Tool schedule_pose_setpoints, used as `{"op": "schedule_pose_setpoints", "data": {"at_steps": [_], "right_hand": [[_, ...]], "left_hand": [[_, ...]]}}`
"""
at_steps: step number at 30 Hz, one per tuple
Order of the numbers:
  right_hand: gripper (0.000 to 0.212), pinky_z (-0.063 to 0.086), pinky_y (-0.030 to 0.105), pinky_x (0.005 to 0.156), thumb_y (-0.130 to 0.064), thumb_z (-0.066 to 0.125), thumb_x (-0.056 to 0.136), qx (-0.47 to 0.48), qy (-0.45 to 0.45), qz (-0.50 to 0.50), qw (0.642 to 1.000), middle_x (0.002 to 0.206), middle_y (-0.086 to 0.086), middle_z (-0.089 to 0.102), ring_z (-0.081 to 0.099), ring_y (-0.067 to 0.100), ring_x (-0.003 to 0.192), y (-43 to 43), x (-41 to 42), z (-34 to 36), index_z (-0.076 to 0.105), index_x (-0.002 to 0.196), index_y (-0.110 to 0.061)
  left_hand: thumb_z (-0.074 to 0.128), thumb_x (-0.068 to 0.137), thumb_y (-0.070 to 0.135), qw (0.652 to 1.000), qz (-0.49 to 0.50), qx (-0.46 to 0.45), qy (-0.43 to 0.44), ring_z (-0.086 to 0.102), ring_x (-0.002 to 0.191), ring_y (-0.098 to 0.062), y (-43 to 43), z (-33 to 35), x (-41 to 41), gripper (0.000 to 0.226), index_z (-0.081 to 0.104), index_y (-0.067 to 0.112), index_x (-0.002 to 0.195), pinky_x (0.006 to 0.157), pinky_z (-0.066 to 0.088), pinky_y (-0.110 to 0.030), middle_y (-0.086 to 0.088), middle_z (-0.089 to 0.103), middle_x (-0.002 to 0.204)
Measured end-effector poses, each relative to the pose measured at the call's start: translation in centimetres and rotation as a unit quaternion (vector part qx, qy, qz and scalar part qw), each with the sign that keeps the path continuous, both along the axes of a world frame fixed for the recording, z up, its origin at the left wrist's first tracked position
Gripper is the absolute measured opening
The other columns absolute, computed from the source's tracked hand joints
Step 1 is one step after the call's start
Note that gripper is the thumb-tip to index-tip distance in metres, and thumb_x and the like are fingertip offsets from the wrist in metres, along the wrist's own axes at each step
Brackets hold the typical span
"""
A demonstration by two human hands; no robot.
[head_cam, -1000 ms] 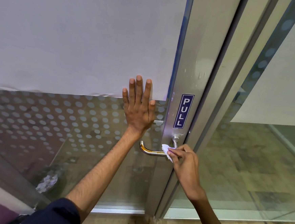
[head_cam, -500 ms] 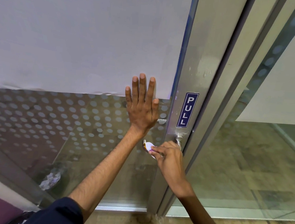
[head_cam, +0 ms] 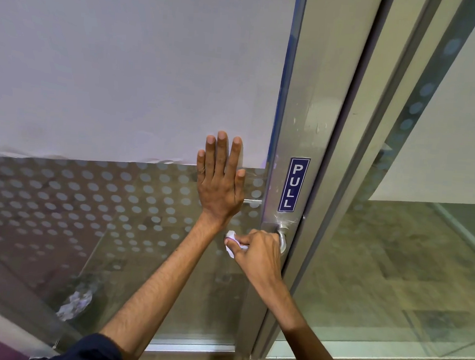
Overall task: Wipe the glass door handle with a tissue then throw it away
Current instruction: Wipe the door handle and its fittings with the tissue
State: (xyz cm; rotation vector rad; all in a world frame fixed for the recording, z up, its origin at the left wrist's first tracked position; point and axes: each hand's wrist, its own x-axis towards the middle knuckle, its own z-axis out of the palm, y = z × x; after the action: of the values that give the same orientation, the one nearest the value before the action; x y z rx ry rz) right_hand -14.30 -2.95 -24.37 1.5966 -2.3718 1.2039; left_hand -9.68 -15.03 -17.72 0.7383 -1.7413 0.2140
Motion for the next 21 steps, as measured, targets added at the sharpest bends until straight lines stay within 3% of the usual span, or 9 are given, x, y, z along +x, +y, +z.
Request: {"op": "schedule_pose_setpoints", "data": {"at_steps": [5,10,17,21], "right_hand": [[0.023,0.023,0.028,0.074,-0.048,0.069,0.082,0.014,-0.001,0.006,1.000,0.064,-0.010,0.043,0.042,0.016,0.068,-0.2,0.3,-0.2,0.080,0.089,-0.029],[0.023,0.025,0.029,0.077,-0.050,0.072,0.078,0.011,0.021,0.043,0.999,0.081,-0.013,0.069,0.045,0.013,0.086,1.2,-0.8,-0.6,0.078,0.093,-0.034],[0.023,0.035,0.016,0.078,-0.018,0.079,0.078,-0.007,0.018,0.159,0.987,0.092,-0.010,0.069,0.038,0.007,0.087,3.6,-5.4,-1.5,0.077,0.100,-0.023],[0.019,0.039,0.015,0.083,-0.019,0.074,0.081,0.002,0.067,0.210,0.975,0.093,-0.004,0.070,0.049,0.013,0.092,4.5,-8.2,-1.3,0.077,0.100,-0.019]], "left_hand": [[0.012,0.104,0.035,1.000,0.007,0.000,-0.007,-0.013,0.153,-0.014,-0.1,0.0,0.2,0.055,-0.004,0.026,0.156,0.126,-0.007,-0.036,0.008,-0.020,0.164],[0.013,0.104,0.035,1.000,0.009,-0.003,-0.010,-0.012,0.153,-0.015,0.0,-0.1,0.2,0.055,-0.003,0.026,0.156,0.126,-0.007,-0.037,0.007,-0.019,0.164],[0.011,0.104,0.036,1.000,0.010,-0.005,-0.011,-0.013,0.153,-0.015,-0.1,-0.1,0.2,0.055,-0.004,0.025,0.156,0.125,-0.008,-0.037,0.007,-0.020,0.164],[0.011,0.104,0.037,1.000,0.007,-0.006,-0.009,-0.013,0.153,-0.014,-0.1,-0.2,0.2,0.055,-0.004,0.025,0.156,0.125,-0.009,-0.037,0.007,-0.020,0.164]]}}
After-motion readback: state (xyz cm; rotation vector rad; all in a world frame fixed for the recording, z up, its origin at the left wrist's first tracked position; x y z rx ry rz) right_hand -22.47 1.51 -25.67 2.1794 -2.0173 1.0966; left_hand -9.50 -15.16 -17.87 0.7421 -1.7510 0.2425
